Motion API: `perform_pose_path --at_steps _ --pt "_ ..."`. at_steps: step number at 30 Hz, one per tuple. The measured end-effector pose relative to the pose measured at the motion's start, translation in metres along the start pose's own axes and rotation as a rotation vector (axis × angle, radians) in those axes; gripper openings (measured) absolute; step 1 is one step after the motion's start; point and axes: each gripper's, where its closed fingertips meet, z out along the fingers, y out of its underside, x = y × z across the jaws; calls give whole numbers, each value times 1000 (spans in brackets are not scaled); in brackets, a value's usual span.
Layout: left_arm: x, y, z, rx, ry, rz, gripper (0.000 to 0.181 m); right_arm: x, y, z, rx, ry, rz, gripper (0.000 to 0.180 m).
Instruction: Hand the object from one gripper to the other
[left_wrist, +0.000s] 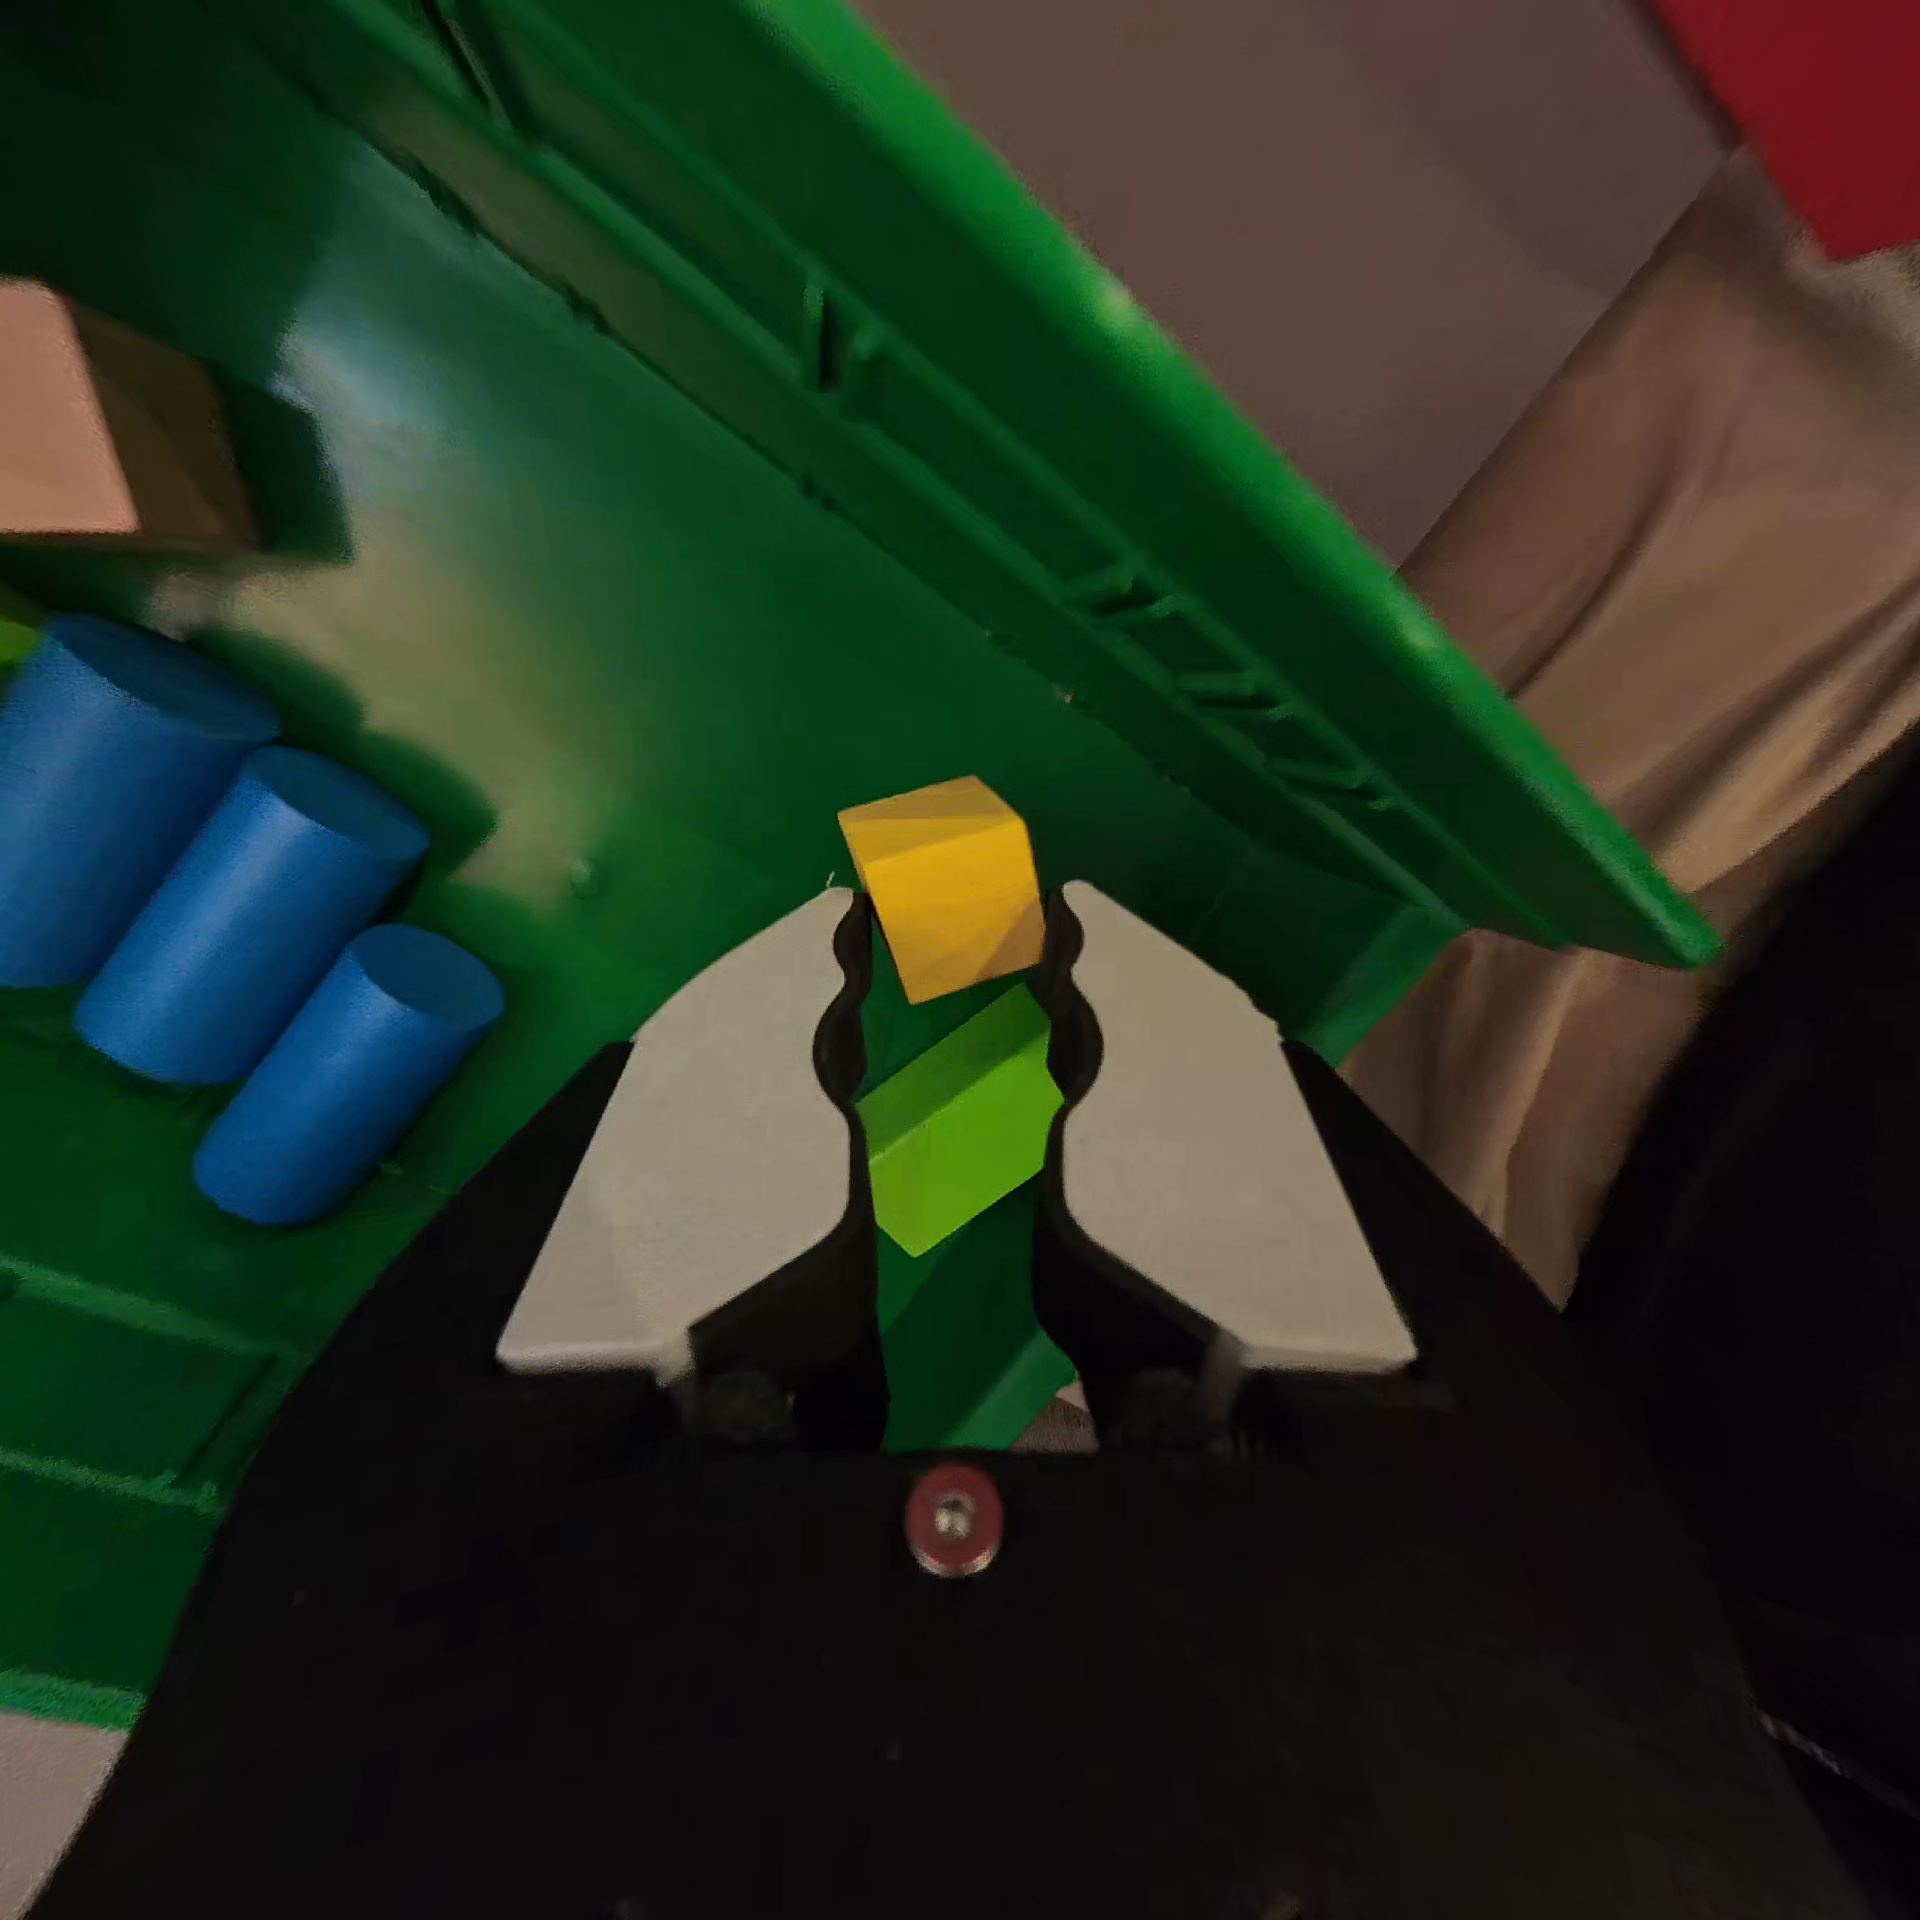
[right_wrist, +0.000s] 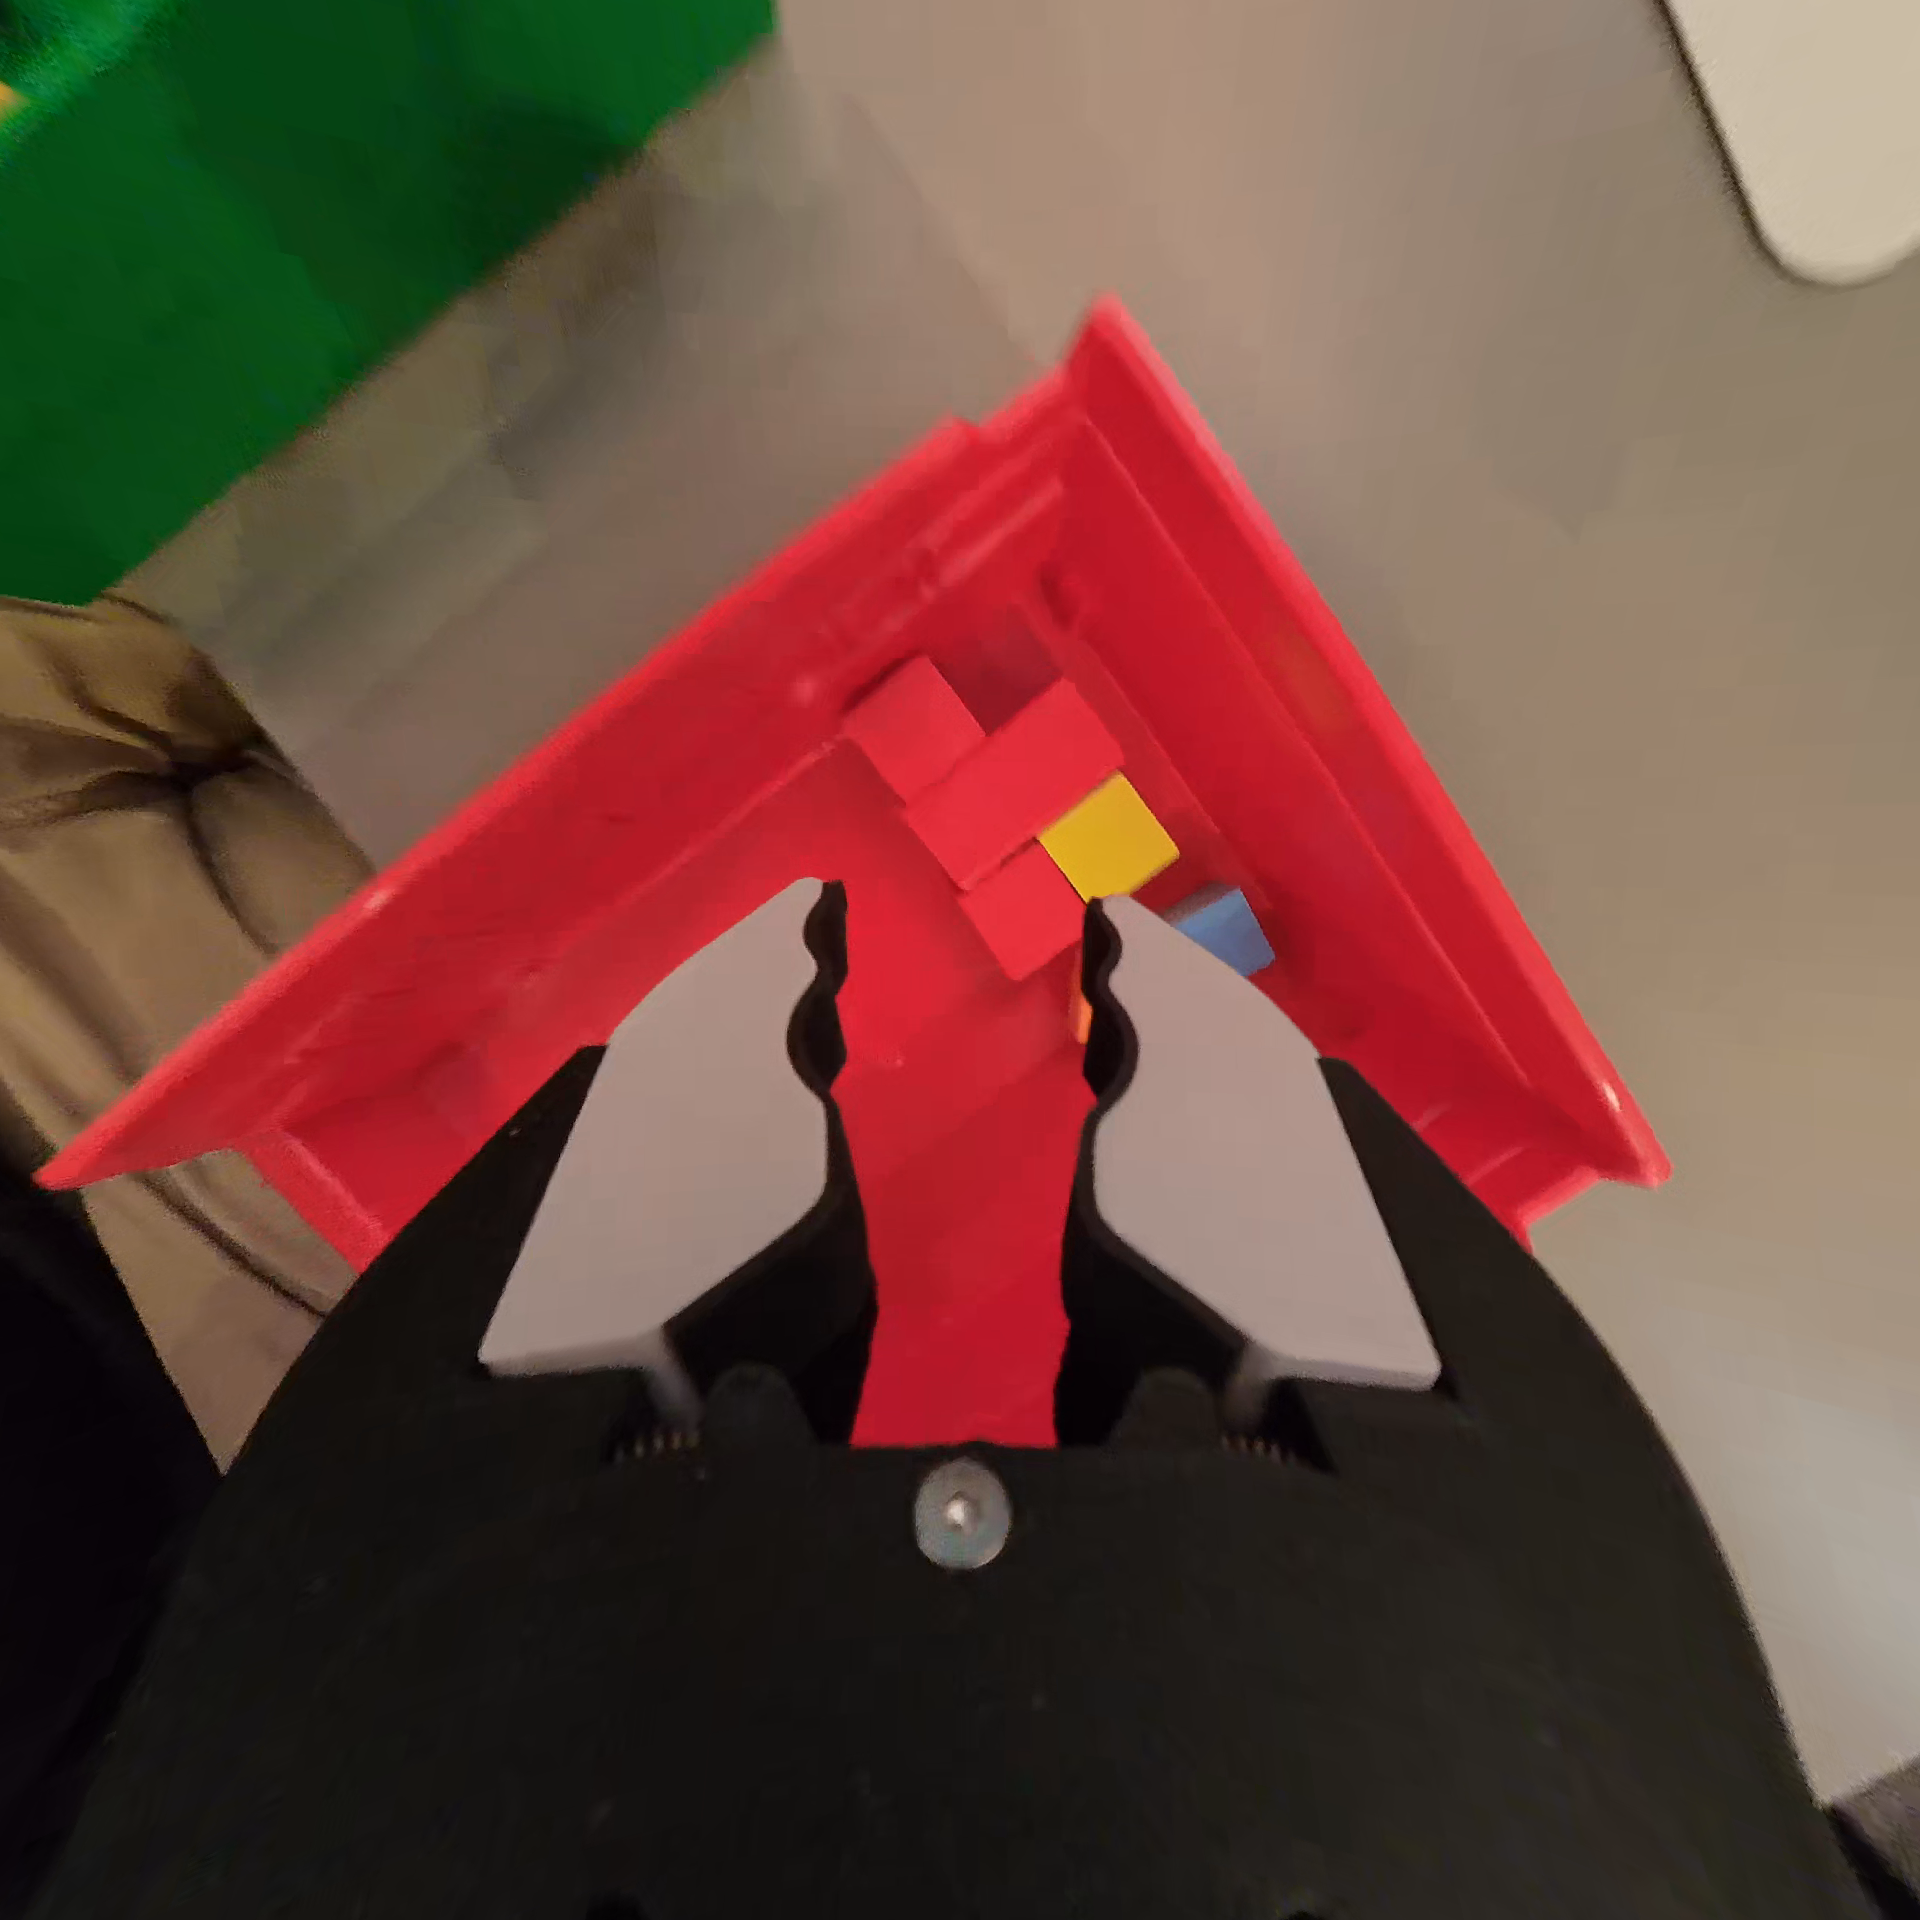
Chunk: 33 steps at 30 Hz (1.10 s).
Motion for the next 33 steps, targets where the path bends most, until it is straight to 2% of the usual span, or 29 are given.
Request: perform_pose_path --at_steps 1,8,14,22,24,33 --pt "2 -5 -8 39 7 4 31 -10 -9 -4 37 -24 -38 45" --pt "43 -49 -67 337 87 140 31 -116 -66 -33 290 -314 -293 49" --pt "82 -71 -102 510 123 298 31 -182 -82 -39 376 -486 -445 46" --pt "114 -75 -112 560 154 451 31 -206 -87 -44 441 -601 -483 36" --pt "112 -75 -110 552 137 456 31 -207 -85 -43 426 -604 -491 31" --pt "117 -81 -115 614 203 439 32 -202 -83 -52 451 -603 -494 29"
